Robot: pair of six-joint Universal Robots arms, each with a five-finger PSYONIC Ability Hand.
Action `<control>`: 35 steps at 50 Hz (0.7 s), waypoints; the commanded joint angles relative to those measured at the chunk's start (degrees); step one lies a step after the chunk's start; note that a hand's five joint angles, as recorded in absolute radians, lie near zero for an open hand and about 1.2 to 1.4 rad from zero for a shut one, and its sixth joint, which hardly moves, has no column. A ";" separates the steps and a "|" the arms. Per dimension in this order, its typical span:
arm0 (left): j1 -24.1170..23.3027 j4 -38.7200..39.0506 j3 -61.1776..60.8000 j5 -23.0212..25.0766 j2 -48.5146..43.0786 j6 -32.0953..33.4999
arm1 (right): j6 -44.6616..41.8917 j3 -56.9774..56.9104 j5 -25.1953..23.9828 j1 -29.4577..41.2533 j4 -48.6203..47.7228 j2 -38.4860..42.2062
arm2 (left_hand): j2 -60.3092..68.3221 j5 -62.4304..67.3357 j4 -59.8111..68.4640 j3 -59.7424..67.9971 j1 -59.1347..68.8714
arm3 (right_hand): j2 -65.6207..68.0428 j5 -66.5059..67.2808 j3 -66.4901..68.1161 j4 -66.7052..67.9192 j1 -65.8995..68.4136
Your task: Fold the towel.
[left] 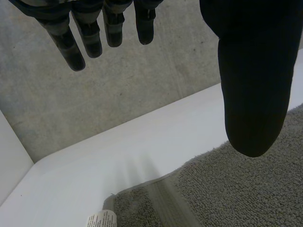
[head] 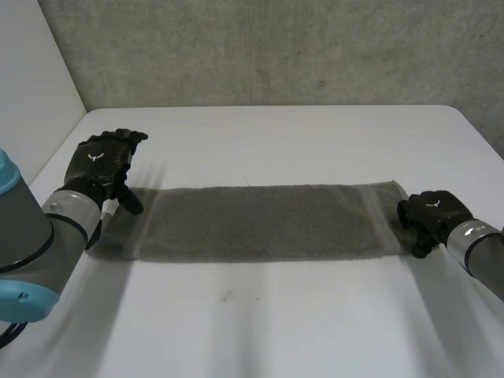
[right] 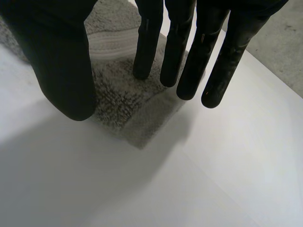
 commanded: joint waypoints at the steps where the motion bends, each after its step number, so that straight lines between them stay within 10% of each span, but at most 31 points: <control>1: 0.11 -0.03 0.11 0.01 -0.02 0.03 | -0.80 -0.74 0.38 -1.10 -0.79 1.84 | 0.50 -1.73 0.35 0.28 -0.22 | 39.19 40.85 39.00 39.14 44.93; 12: 0.02 -0.03 0.02 0.01 -0.02 0.03 | -14.13 -2.50 15.57 -6.18 -5.62 -0.78 | 0.50 -1.73 0.35 0.28 -0.22 | 39.33 40.99 39.14 39.28 45.07; 19: 0.46 -0.11 0.02 0.01 0.41 0.03 | -20.14 -3.02 16.12 -7.69 -7.47 -4.13 | 0.50 -1.73 0.35 0.28 -0.22 | 39.33 40.99 39.14 39.28 45.07; 35: 0.81 -0.11 -0.07 -0.17 2.26 -0.06 | -7.04 -15.31 4.09 33.84 -11.25 -0.47 | 0.50 -1.73 0.35 0.28 -0.22 | 39.33 40.99 39.14 39.28 45.07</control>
